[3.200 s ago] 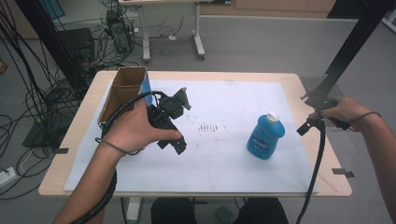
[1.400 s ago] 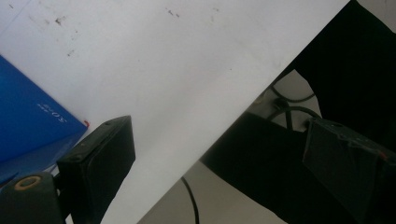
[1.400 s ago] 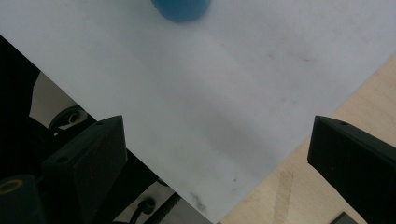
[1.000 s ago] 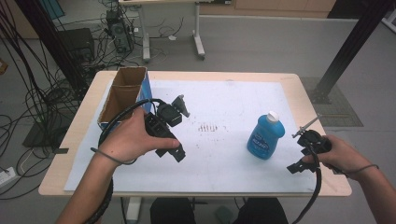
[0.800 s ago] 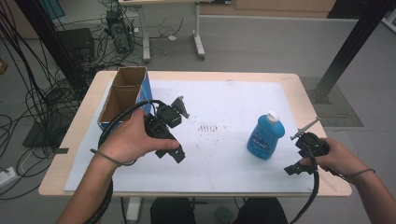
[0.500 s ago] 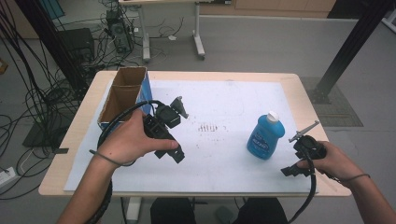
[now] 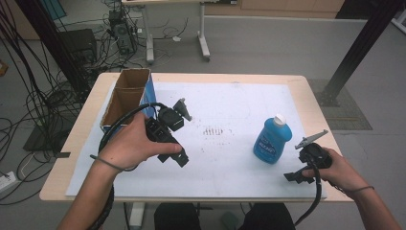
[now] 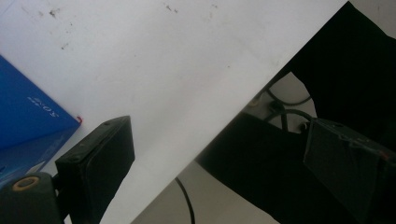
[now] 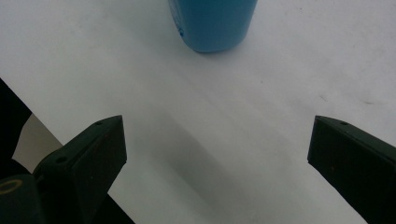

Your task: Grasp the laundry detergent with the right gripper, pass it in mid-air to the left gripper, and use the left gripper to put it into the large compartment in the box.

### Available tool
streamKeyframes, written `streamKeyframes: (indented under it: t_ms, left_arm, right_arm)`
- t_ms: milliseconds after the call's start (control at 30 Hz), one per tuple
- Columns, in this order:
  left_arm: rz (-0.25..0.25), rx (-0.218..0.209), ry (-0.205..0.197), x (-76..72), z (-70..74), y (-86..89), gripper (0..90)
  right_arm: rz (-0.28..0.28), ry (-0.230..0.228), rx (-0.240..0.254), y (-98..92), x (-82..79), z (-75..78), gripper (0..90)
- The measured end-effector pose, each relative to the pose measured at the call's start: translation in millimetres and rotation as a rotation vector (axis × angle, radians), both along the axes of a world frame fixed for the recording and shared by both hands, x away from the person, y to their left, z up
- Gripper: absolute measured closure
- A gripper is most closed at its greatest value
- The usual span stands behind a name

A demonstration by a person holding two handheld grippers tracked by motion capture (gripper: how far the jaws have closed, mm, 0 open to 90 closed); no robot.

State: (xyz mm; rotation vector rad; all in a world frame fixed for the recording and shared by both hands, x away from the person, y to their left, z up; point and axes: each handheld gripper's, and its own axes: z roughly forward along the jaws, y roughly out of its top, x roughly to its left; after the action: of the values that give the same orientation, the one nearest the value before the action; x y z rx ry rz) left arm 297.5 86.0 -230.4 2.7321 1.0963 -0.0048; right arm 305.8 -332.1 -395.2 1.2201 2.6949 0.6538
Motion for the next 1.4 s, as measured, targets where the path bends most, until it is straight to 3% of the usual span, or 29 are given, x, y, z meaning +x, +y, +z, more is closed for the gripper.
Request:
streamKeyframes:
  t_ms: [133,367,700,967,1000,1400]
  left_arm:
    - [0.007,-0.003,-0.004,-0.7,0.3,1.1,8.8]
    - [0.014,-0.003,-0.004,-0.6,0.7,2.8,8.7]
    - [0.009,-0.002,-0.003,0.0,1.0,1.2,8.8]
    - [0.009,-0.003,-0.003,0.2,1.0,-0.3,8.8]
    - [0.01,-0.003,-0.003,0.3,0.9,-0.2,8.8]
    - [0.02,-0.008,0.001,-0.6,-2.9,1.1,8.8]
  right_arm:
    - [0.014,-0.045,0.012,0.3,-1.5,-3.4,4.4]
    - [0.011,-0.165,0.098,-0.8,-4.8,-4.5,4.3]
    - [0.018,-0.219,0.172,2.9,-9.1,-13.4,4.5]
    - [-0.027,-0.293,0.241,6.3,-11.5,-20.1,4.1]
    - [-0.029,-0.303,0.268,7.0,-12.1,-21.5,4.0]
    - [-0.03,-0.371,0.337,9.5,-14.7,-31.4,3.6]
